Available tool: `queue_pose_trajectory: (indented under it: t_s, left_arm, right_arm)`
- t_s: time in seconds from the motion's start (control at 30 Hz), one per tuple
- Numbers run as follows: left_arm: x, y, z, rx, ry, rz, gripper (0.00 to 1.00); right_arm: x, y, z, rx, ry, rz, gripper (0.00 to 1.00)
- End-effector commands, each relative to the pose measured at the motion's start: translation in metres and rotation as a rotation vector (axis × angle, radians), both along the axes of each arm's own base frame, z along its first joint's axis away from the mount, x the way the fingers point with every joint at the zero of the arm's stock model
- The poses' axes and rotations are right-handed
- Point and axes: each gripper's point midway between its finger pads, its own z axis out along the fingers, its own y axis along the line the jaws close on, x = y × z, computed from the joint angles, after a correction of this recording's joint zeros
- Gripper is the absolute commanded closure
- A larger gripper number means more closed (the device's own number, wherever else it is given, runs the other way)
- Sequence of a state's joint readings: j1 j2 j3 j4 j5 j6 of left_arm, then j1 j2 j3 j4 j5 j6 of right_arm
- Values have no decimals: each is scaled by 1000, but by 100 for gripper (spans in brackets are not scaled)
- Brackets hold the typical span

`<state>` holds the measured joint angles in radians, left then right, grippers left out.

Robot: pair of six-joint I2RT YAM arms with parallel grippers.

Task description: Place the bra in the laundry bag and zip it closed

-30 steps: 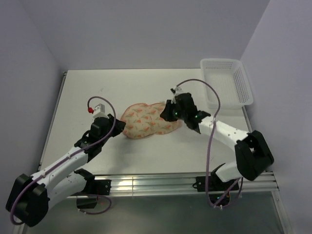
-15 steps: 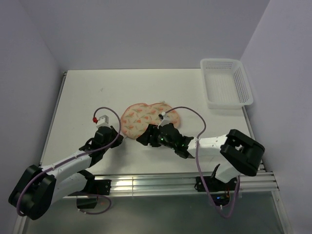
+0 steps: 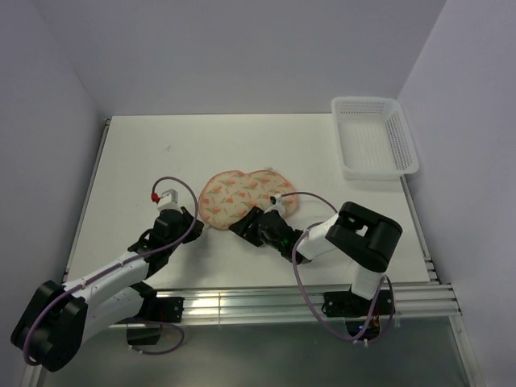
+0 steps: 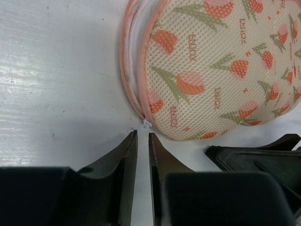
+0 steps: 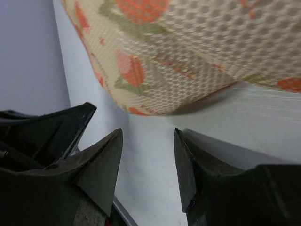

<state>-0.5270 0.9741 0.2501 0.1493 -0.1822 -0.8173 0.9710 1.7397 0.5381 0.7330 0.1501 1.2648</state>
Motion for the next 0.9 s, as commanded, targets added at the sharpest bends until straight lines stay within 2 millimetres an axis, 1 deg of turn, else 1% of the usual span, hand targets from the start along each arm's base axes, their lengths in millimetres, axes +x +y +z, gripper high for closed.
queue_pose_trajectory:
  t_s: [0.0,0.03,0.1,0.13,0.2,0.3,0.33,0.37,0.43,0.6,0.63,0.67,0.7,0.73,0.83,0.87]
  left_arm:
    - [2,0,3,-12,-14,9,78]
    - [1,-1,3,-13,-15,4,78]
    - [1,-1,3,-16,-13,3,79]
    - [-1,-1,3,-14,-13,-4,79]
    - [-2,-2,3,-15,-15,-13,79]
    - [-3,-2,2,-10,-6,-16,79]
    - [-3,-3,2,-10,-5,-20,79]
    - [-3,-4,2,-8,-2,-25,79]
    - [-3,-3,1,-2,8,-22,79]
    - [-3,-2,1,-6,4,-17,77]
    - [-3,-2,1,-5,7,-15,76]
    - [-3,-2,-1,-2,12,-13,76]
    - [-3,-3,-2,0,17,-19,76]
    - [-3,-3,-3,2,18,-20,75]
    - [-3,-5,-3,1,21,-30,73]
    - [-3,-5,-4,1,25,-33,72]
  right_arm:
    - [18,10,10,85,-17,-93,45]
    - [21,11,7,87,-14,-101,50]
    - [26,13,8,90,-26,-106,67]
    - [27,13,6,82,-26,-110,69]
    - [30,15,9,80,-41,-112,69]
    - [37,11,7,51,-69,-126,69]
    - [39,9,6,37,-77,-134,64]
    - [40,13,8,39,-85,-121,59]
    - [40,17,9,36,-104,-94,53]
    - [39,25,10,78,-114,-66,50]
    - [40,25,7,77,-113,-64,51]
    - [40,26,6,82,-110,-67,53]
    - [44,25,6,90,-105,-80,64]
    - [45,24,4,89,-102,-82,69]
    - [50,16,4,84,-105,-99,94]
    - [49,13,3,84,-106,-100,95]
